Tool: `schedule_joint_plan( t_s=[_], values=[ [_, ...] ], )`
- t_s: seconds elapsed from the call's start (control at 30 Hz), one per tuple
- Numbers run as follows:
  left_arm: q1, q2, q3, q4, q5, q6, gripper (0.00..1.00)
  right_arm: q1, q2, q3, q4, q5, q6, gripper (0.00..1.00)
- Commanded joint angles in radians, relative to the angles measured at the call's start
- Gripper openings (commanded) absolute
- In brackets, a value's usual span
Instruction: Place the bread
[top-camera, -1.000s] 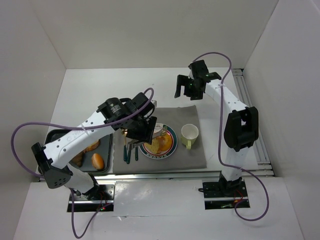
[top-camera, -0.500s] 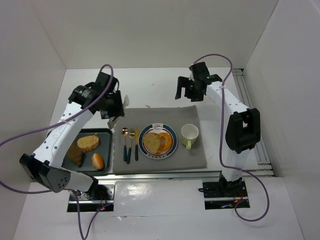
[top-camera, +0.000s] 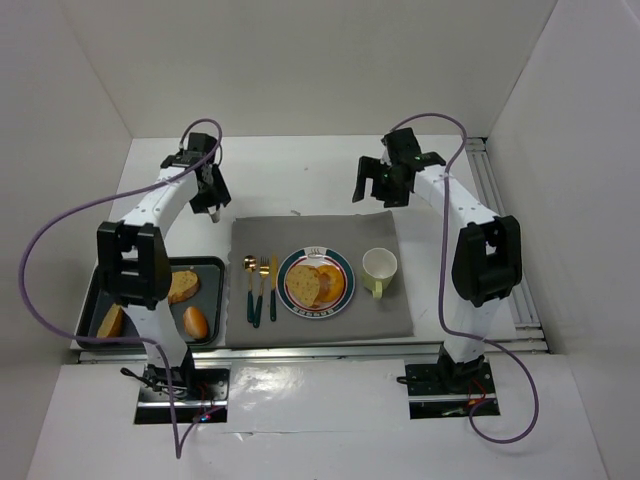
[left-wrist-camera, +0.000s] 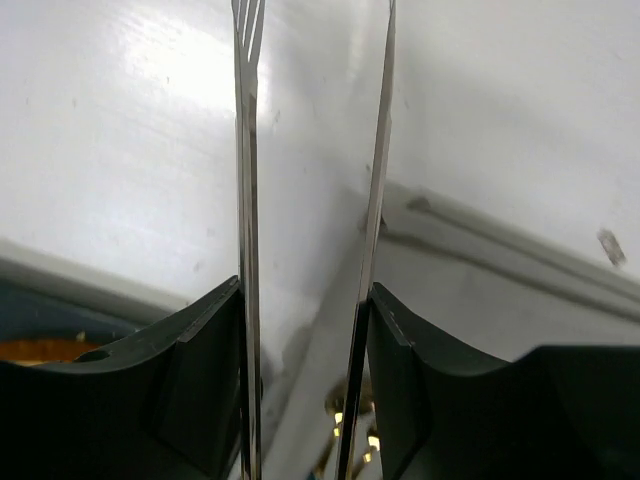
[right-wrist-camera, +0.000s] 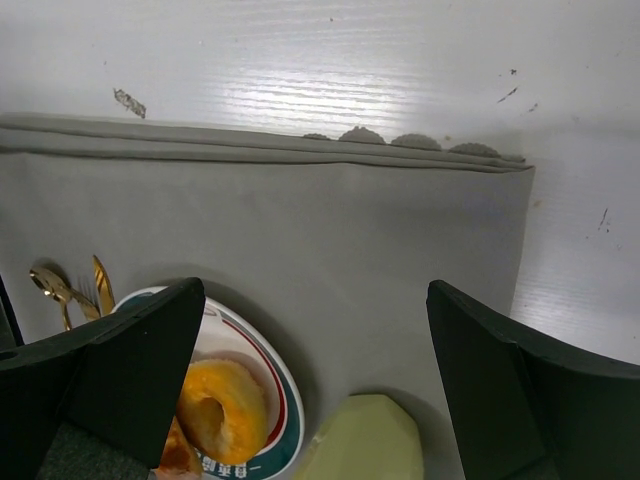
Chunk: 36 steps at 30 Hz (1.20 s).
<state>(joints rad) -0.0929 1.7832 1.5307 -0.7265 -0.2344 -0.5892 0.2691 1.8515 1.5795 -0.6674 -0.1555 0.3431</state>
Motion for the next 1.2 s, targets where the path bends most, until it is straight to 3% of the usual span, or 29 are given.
schedule_joint_plan(
  t_s=[0.0,0.13,0.27,0.43,0.47,0.77,1.17],
  values=[
    [0.028,0.097,0.088,0.114,-0.038,0.054,0.61,-0.007,-0.048,-0.015,0.043,-0.009,0.002,0.99],
    [0.058,0.217,0.149,0.16,-0.039,0.097,0.6,-0.007,-0.058,-0.026,0.043,-0.009,0.011,0.99],
    [0.096,0.368,0.326,0.054,0.027,0.152,0.82,-0.016,-0.081,-0.068,0.063,-0.007,0.022,0.99],
    [0.096,0.446,0.457,-0.044,0.037,0.161,0.88,-0.016,-0.067,-0.044,0.043,0.02,0.031,0.99],
    [0.096,0.4,0.457,-0.044,0.037,0.161,0.92,-0.016,-0.067,-0.044,0.031,0.02,0.031,0.99],
    [0.076,0.047,0.378,-0.091,0.078,0.172,0.96,-0.016,-0.048,0.007,-0.008,0.165,0.088,0.99],
    [-0.054,-0.338,-0.107,-0.096,0.234,0.131,0.96,-0.025,-0.038,0.001,-0.025,0.203,0.097,0.99]
  ],
)
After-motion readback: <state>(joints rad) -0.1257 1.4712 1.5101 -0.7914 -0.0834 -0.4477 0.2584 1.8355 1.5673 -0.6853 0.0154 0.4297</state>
